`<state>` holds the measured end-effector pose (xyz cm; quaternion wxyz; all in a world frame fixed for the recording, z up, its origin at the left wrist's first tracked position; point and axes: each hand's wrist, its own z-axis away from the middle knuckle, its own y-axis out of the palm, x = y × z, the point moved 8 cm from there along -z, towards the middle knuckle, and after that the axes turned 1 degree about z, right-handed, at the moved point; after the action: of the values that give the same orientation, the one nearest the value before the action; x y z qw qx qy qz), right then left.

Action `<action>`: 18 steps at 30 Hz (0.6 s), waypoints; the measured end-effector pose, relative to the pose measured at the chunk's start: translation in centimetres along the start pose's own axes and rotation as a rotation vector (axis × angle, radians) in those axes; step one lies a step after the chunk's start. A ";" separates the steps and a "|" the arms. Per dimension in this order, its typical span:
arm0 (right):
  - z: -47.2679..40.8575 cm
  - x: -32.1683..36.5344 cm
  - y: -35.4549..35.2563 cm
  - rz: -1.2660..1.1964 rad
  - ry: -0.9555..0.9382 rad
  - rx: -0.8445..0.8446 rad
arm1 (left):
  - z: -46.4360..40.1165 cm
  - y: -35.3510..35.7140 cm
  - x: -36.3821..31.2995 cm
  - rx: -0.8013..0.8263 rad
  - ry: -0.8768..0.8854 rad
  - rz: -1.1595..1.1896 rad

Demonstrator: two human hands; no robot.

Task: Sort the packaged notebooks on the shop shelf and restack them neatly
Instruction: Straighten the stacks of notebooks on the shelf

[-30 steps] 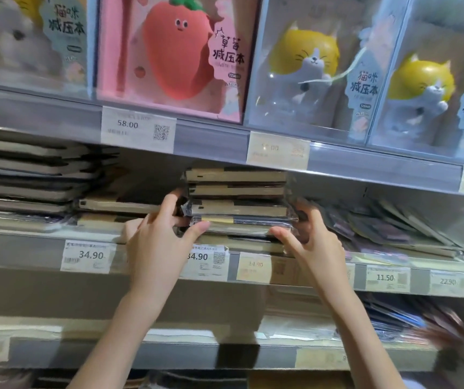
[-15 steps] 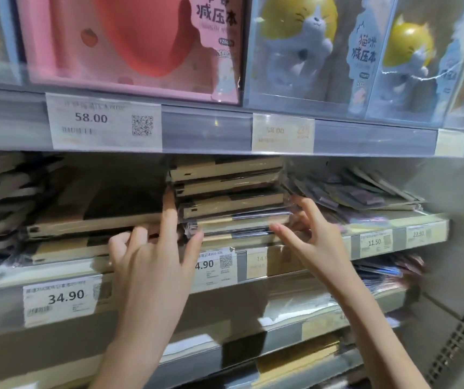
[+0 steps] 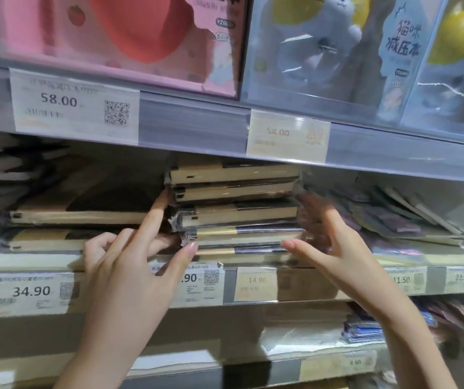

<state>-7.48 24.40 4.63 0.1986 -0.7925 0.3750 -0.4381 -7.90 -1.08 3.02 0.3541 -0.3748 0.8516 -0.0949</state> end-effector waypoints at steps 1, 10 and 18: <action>-0.4 0.3 0.1 -0.009 -0.007 0.027 | 0.1 0.0 0.2 0.005 -0.030 -0.007; -1.9 0.9 0.5 -0.015 -0.055 0.098 | 0.1 0.8 -1.2 0.007 -0.086 -0.101; -1.5 1.3 0.8 0.001 -0.024 0.072 | 0.1 1.2 -1.0 0.012 -0.212 -0.030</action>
<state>-8.67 22.86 5.64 0.2316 -0.7900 0.3569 -0.4415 -8.03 0.45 3.00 0.4428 -0.3932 0.8031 -0.0651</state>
